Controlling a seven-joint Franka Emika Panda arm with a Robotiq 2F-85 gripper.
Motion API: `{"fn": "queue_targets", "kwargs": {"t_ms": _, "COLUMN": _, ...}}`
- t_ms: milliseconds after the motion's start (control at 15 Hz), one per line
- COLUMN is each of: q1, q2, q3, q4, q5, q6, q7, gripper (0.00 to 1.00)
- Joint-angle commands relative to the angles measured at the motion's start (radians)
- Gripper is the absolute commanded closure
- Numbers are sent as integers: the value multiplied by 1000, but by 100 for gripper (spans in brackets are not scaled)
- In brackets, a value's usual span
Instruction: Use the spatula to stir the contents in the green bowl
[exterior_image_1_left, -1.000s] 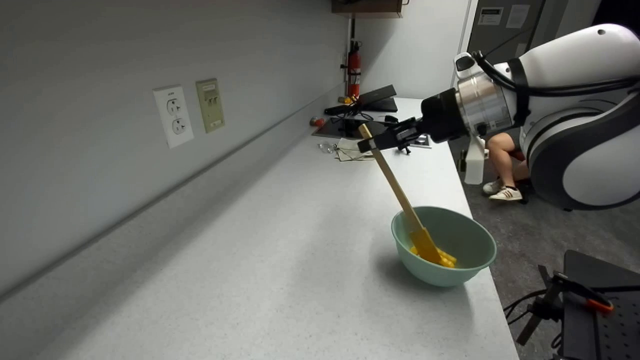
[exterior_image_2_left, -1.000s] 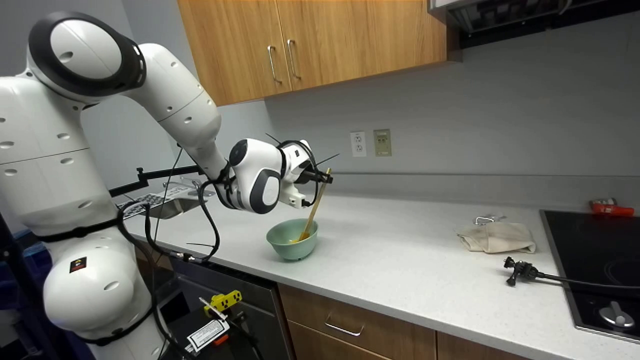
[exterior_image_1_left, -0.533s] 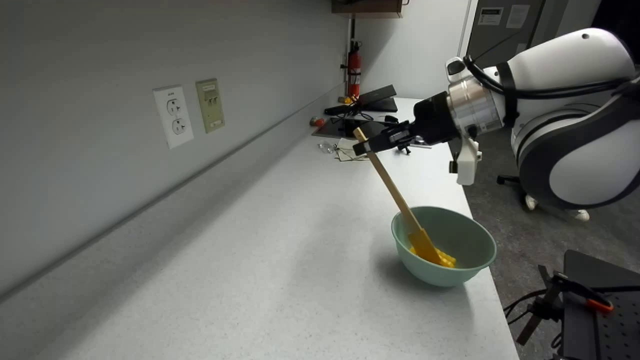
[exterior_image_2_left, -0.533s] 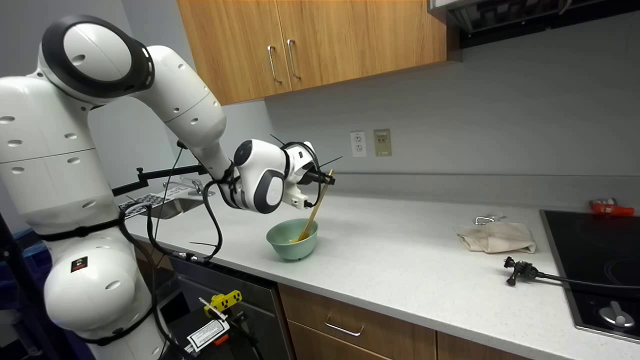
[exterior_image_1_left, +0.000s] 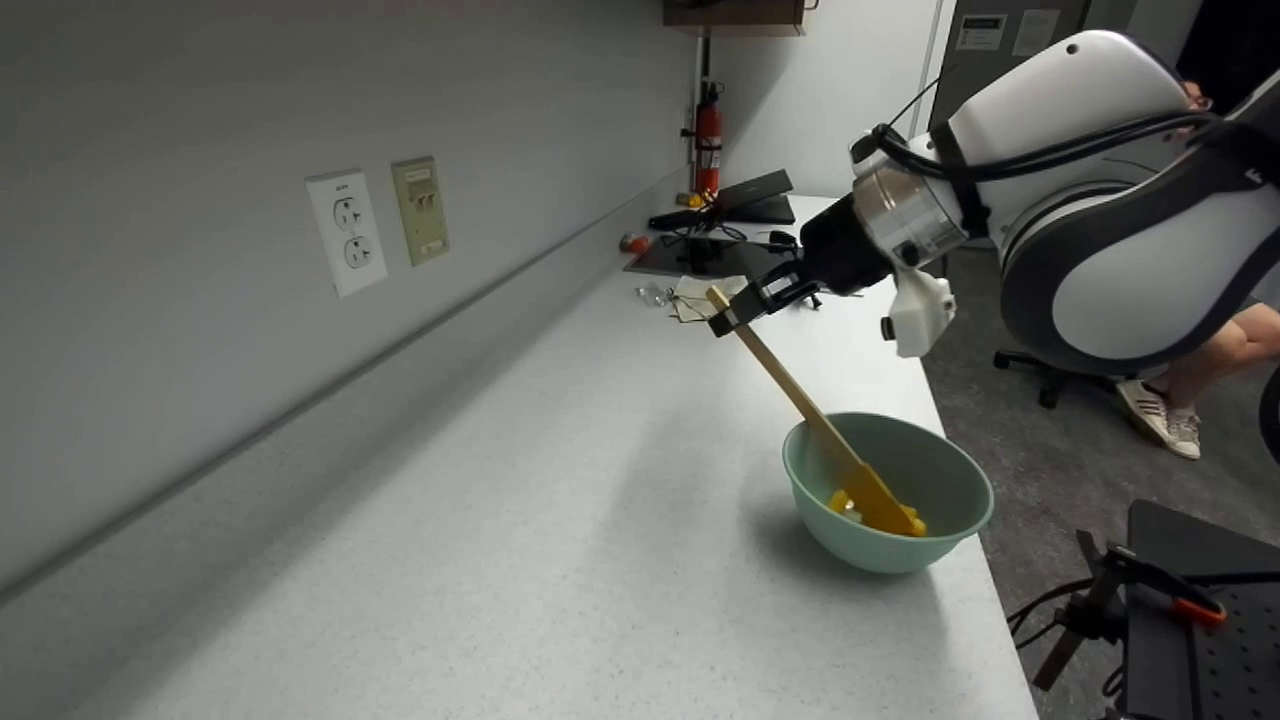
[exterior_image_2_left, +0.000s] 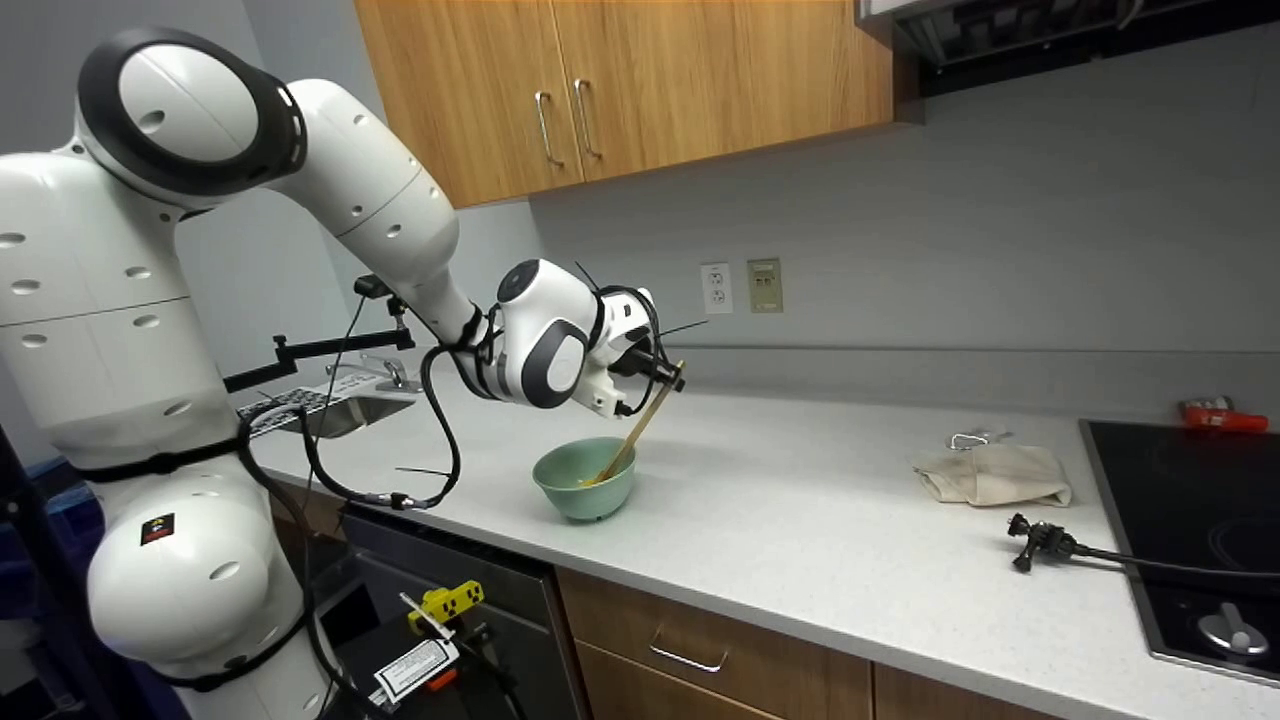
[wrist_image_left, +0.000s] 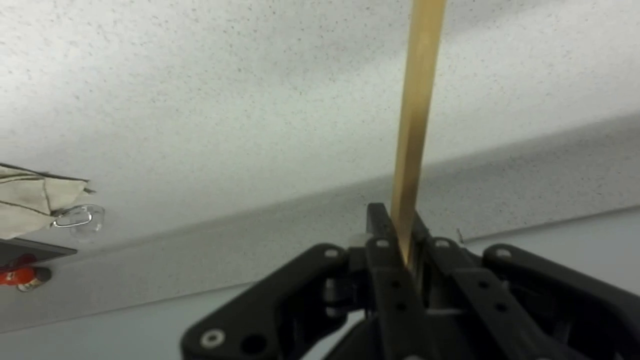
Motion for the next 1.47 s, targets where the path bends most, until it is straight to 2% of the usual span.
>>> {"fn": "queue_targets", "kwargs": {"t_ms": 0, "q1": 8, "q2": 11, "q3": 4, "q4": 14, "q5": 46, "q6": -16, "q7": 33, "gripper": 98}}
{"fn": "queue_targets", "kwargs": {"t_ms": 467, "q1": 33, "q2": 43, "q3": -7, "q4": 24, "q5": 141, "q6": 88, "q7": 42, "gripper": 98}}
{"fn": "queue_targets", "kwargs": {"t_ms": 1000, "q1": 40, "q2": 85, "q3": -7, "q4": 16, "q5": 106, "q6": 360, "q7": -7, "gripper": 98}}
{"fn": "queue_targets", "kwargs": {"t_ms": 1133, "q1": 42, "q2": 75, "q3": -9, "q4": 6, "q5": 83, "q6": 348, "q7": -38, "gripper": 98}}
{"fn": "queue_targets", "kwargs": {"t_ms": 1400, "q1": 46, "q2": 39, "q3": -10, "q4": -5, "q5": 89, "q6": 217, "q7": -73, "gripper": 98}}
